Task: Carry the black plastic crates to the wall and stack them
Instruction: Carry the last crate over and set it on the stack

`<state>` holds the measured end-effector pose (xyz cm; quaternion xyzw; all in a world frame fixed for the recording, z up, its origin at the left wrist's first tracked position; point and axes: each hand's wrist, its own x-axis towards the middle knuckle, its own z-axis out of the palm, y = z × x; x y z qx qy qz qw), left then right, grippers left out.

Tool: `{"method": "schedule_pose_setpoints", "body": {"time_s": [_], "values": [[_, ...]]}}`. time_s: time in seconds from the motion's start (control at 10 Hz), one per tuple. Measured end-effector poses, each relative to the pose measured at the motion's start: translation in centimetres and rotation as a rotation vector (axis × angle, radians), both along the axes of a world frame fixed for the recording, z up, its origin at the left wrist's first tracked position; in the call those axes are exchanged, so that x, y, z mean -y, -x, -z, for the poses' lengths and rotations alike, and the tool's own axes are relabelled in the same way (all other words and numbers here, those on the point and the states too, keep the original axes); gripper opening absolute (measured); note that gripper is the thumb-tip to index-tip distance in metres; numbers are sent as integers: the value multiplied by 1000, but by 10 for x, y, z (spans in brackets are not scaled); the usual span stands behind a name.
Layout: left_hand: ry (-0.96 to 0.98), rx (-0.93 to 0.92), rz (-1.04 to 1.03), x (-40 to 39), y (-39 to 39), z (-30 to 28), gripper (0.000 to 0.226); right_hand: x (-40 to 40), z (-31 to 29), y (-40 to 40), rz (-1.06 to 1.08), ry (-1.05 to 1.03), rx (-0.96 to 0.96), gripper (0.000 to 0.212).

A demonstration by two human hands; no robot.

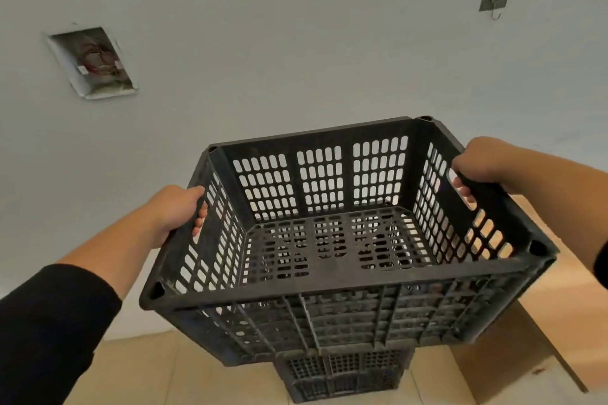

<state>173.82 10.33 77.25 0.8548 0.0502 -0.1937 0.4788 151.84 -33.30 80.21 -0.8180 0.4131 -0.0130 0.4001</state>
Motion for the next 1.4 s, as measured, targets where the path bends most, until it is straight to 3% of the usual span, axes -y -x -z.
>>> {"method": "schedule_pose_setpoints", "body": {"time_s": [0.4,0.7,0.8,0.9,1.0,1.1,1.2,1.3,1.4], "values": [[-37,-27,-39,51,-89,36,43,34,37,-87,-55,211,-62,37],[-93,-15,-12,78,-118,48,45,67,70,-126,-59,177,-72,33],[-120,-55,-6,82,-119,58,45,60,75,-130,45,12,-59,32],[-131,-42,-19,81,-121,67,43,53,66,-138,-115,195,-229,10],[-155,-34,-17,81,-121,65,41,45,63,-135,-148,292,-326,26],[-180,-30,-7,82,-118,64,41,45,62,-136,-249,406,-453,27],[-195,-4,-1,83,-116,66,39,39,60,-132,-204,315,-405,27],[-203,-11,7,78,-116,69,39,38,65,-126,-201,331,-355,15],[-203,-26,-4,73,-119,72,40,63,91,-137,-63,260,-187,37]]}}
